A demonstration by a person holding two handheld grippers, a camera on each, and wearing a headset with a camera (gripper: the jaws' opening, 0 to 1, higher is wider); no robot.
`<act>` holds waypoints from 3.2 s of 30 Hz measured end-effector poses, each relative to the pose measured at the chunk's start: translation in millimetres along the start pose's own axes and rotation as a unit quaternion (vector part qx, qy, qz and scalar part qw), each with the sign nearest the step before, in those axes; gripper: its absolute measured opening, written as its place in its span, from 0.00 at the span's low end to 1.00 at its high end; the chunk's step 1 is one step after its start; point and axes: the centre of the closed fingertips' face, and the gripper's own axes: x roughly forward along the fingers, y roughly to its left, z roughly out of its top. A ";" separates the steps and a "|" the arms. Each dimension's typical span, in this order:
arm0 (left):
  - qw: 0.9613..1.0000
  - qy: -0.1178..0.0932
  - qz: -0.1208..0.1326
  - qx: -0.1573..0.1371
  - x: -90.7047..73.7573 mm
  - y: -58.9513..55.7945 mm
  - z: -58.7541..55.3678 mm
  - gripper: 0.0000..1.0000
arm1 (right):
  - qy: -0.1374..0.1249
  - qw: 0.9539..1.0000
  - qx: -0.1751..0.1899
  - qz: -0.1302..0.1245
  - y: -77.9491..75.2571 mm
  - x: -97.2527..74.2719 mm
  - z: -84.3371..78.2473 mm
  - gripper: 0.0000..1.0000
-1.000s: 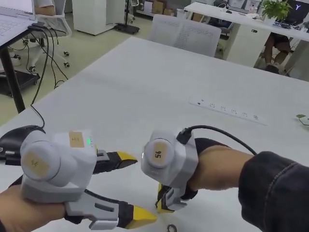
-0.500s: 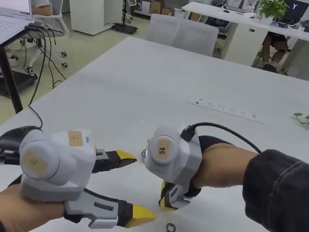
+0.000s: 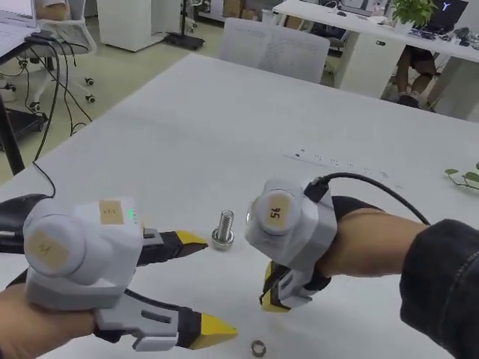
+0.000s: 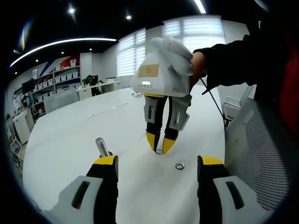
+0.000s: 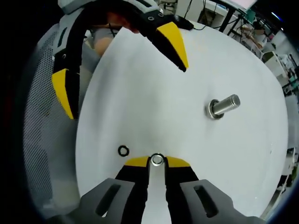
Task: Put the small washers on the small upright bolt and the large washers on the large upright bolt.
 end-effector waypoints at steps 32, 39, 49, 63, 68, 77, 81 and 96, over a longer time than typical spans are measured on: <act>1.000 0.007 -0.010 -0.003 6.2 -2.2 -4.3 0.68 | 0.014 0.998 0.060 -0.024 -14.7 -32.7 -59.7 0.13; 1.000 0.008 -0.010 -0.003 7.4 -2.1 -3.9 0.68 | 0.018 0.997 0.073 -0.035 -23.3 -44.1 -74.5 0.13; 1.000 0.011 -0.011 -0.003 9.3 -3.0 -5.4 0.68 | 0.013 0.994 0.090 -0.056 -38.2 -58.5 -86.8 0.13; 1.000 0.012 -0.012 -0.006 7.2 -4.5 -8.0 0.68 | 0.003 0.992 0.093 -0.081 -54.9 -76.9 -79.1 0.13; 1.000 0.014 -0.012 -0.006 7.2 -5.5 -8.5 0.68 | 0.001 0.992 0.087 -0.087 -60.5 -80.2 -73.0 0.13; 1.000 0.012 -0.011 -0.010 7.6 -3.8 -9.6 0.67 | 0.002 0.993 0.082 -0.082 -68.5 -73.2 -69.1 0.13; 1.000 0.013 -0.011 -0.012 8.7 -2.6 -10.2 0.67 | 0.003 0.993 0.082 -0.079 -72.4 -70.0 -69.8 0.13; 1.000 0.016 -0.012 -0.016 12.5 -1.4 -12.4 0.67 | 0.011 0.994 0.088 -0.065 -81.8 -54.3 -78.4 0.13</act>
